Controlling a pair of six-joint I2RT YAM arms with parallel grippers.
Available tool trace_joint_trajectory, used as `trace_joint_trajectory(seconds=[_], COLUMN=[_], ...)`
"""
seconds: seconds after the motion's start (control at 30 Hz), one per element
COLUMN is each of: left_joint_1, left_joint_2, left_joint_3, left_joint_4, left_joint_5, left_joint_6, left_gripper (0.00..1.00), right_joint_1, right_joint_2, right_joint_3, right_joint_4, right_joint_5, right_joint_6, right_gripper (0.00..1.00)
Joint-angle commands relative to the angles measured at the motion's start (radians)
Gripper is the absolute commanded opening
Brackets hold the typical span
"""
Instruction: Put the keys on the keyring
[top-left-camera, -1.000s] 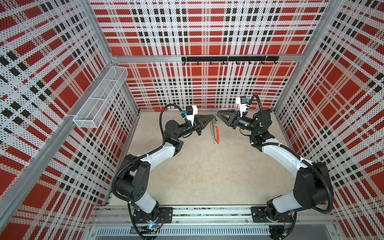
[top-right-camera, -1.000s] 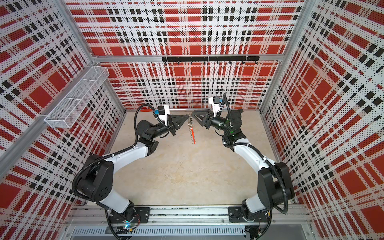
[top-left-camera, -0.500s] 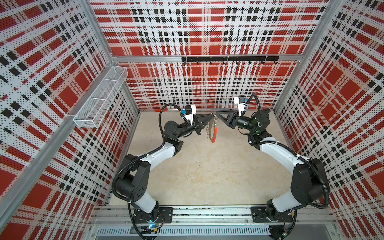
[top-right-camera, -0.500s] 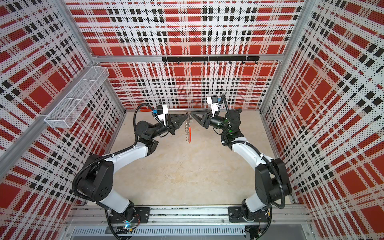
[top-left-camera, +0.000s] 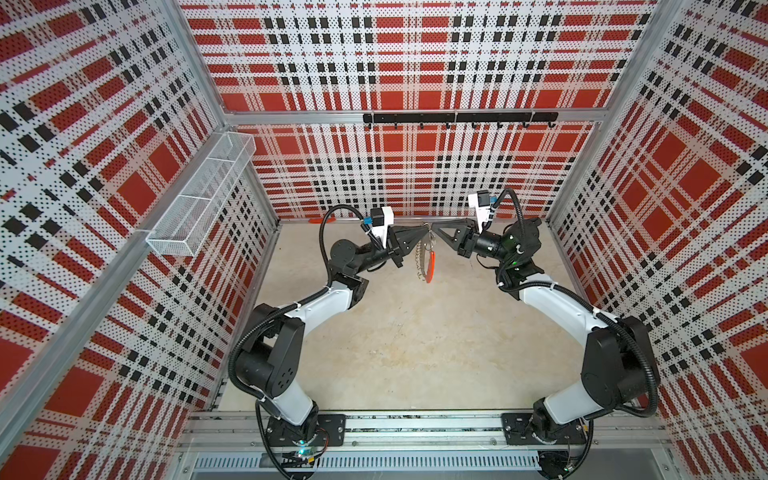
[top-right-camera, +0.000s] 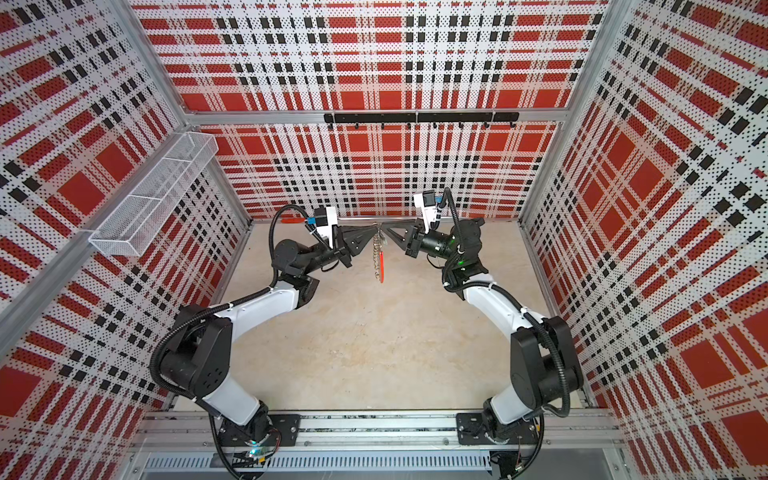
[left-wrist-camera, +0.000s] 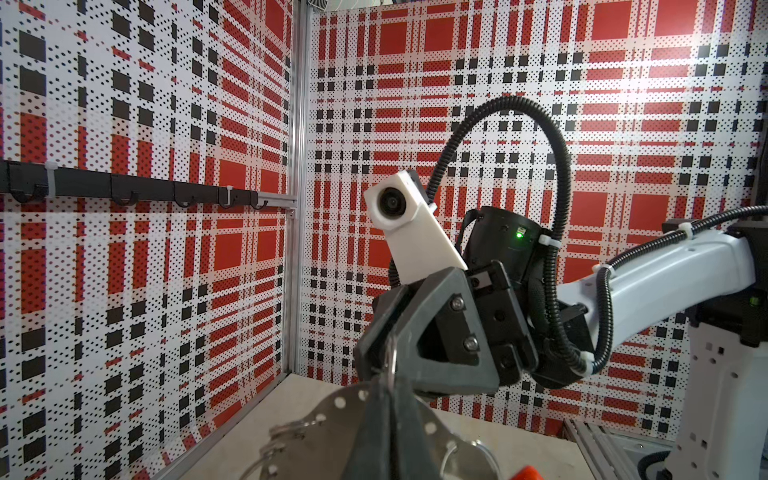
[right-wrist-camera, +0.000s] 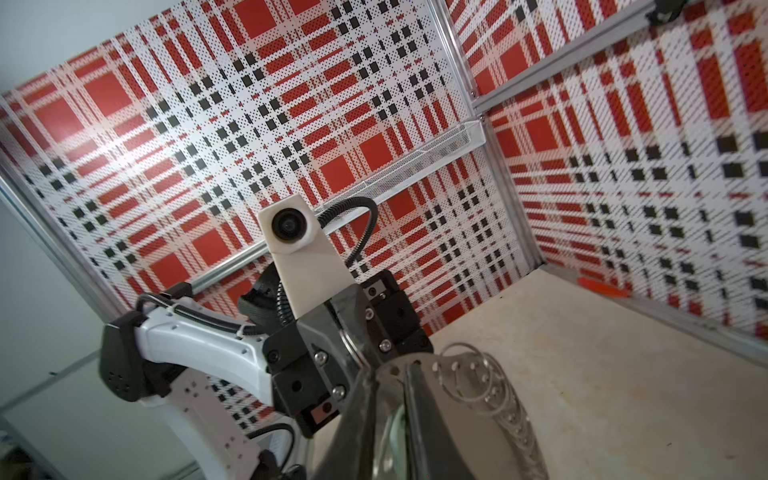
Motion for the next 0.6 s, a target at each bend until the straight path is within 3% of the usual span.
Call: trace_joint_trajectory(seconds=[0.0, 0.3, 0.57], left_joint_1=[0.008, 0.011, 0.012], left_joint_2=[0.008, 0.017, 0.039], left_joint_3=[0.041, 0.038, 0.047], left_joint_4=[0.074, 0.114, 0.175], left_joint_5=[0.032, 0.029, 0.015], left_joint_6=[-0.039, -0.068, -0.111], left_gripper=[0.00, 0.00, 0.00], right_joint_1=[-0.013, -0.008, 0.024], right_joint_2=[-0.014, 0.047, 0.078], right_joint_3=[-0.014, -0.008, -0.038], right_joint_4=[0.081, 0.272, 0.373], right_joint_5=[-0.023, -0.076, -0.085], right_joint_6=[0.022, 0.174, 0.241], right_gripper=[0.27, 0.30, 0.00])
